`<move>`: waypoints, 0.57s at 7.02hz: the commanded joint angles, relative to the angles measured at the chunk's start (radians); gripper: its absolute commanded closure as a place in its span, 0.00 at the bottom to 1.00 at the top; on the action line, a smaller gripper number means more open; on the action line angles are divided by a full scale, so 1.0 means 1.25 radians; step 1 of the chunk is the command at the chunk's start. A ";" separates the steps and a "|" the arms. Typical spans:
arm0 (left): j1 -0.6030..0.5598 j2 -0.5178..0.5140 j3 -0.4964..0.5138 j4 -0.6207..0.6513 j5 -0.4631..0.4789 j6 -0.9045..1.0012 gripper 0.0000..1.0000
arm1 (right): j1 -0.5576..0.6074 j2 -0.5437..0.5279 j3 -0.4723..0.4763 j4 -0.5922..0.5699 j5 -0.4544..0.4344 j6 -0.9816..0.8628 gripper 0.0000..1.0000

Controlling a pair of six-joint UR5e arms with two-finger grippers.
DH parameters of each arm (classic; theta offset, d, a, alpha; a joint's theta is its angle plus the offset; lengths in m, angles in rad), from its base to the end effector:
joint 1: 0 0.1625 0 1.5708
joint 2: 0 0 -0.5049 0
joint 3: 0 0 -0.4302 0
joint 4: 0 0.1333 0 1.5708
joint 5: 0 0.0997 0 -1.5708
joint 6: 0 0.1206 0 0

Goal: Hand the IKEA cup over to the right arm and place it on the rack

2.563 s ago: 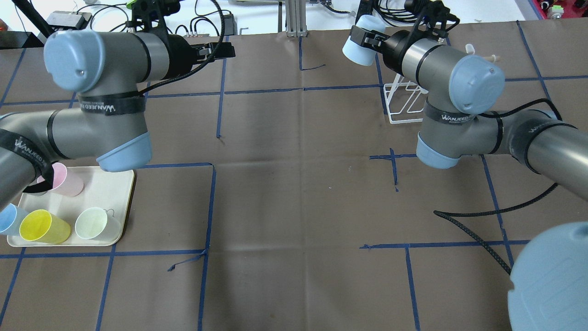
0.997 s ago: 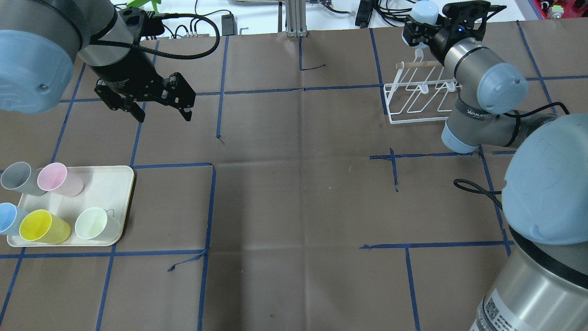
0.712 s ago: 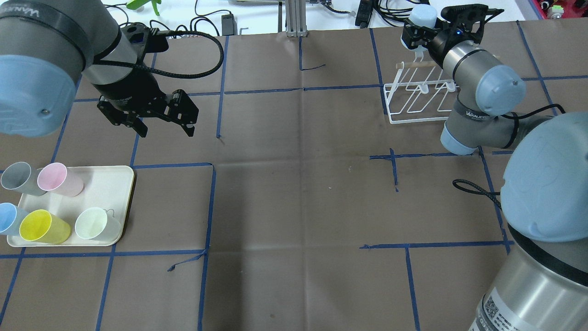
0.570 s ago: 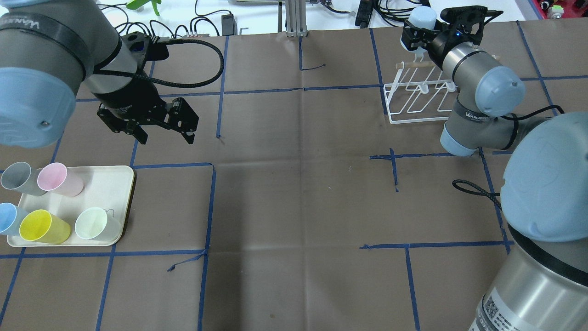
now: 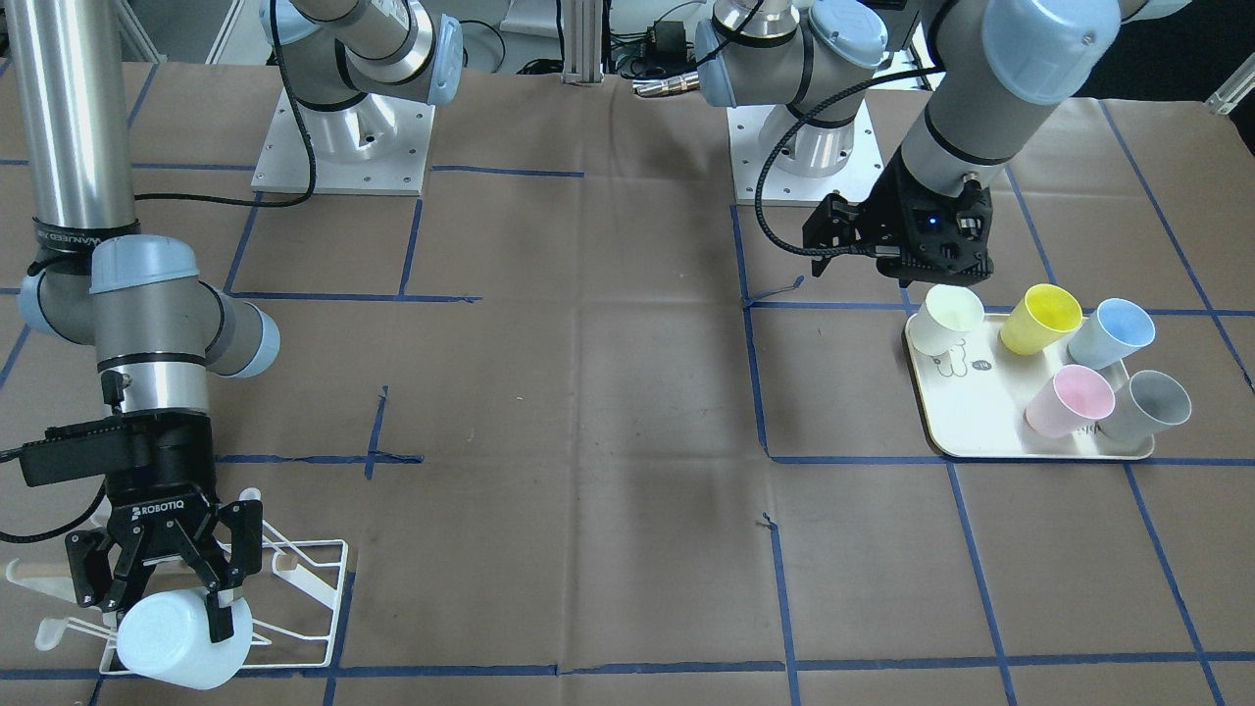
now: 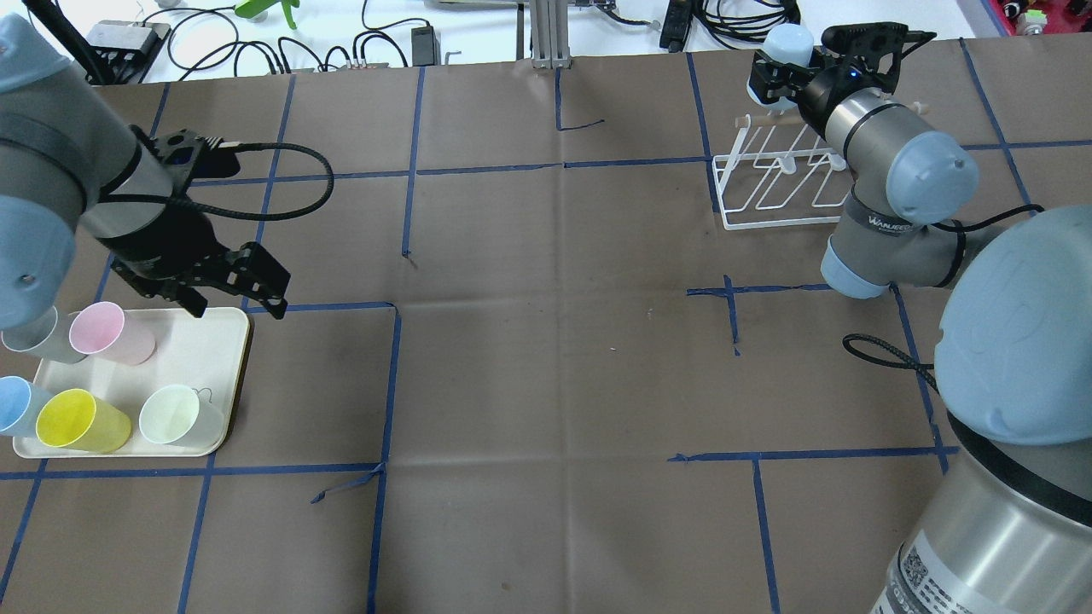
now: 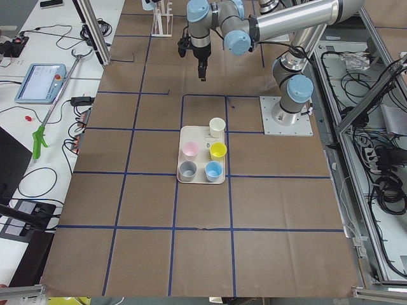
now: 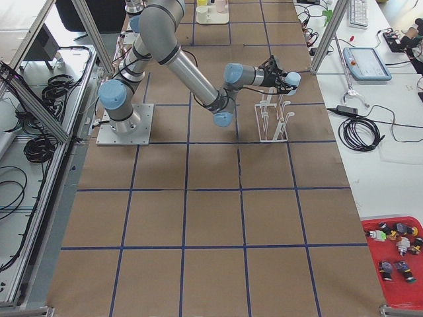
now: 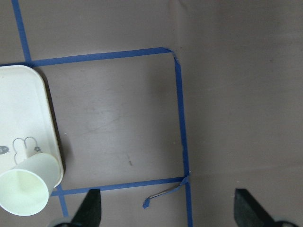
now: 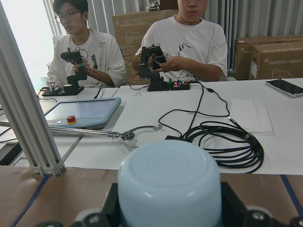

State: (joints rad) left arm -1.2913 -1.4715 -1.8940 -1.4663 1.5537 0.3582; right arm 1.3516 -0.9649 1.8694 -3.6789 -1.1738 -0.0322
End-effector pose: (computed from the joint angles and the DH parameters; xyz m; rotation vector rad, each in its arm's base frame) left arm -0.0049 -0.4738 0.4378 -0.1197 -3.0811 -0.1668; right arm 0.0249 -0.7156 0.2925 -0.1061 2.4210 -1.6962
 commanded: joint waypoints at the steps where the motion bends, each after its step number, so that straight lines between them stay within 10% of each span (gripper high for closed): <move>1: 0.172 0.035 -0.098 0.094 0.003 0.183 0.01 | -0.003 0.000 0.022 0.000 0.000 0.000 0.71; 2: 0.219 0.036 -0.128 0.110 0.003 0.208 0.01 | -0.003 0.000 0.021 0.000 -0.001 0.000 0.63; 3: 0.221 0.041 -0.138 0.111 0.005 0.189 0.01 | -0.003 -0.001 0.015 0.002 -0.001 0.001 0.21; 4: 0.221 0.047 -0.146 0.110 0.015 0.131 0.02 | -0.003 -0.001 0.014 0.004 -0.002 0.007 0.01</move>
State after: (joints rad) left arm -1.0279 -1.4216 -2.0577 -1.3340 1.5620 0.5746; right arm 1.3484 -0.9657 1.8901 -3.6767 -1.1752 -0.0293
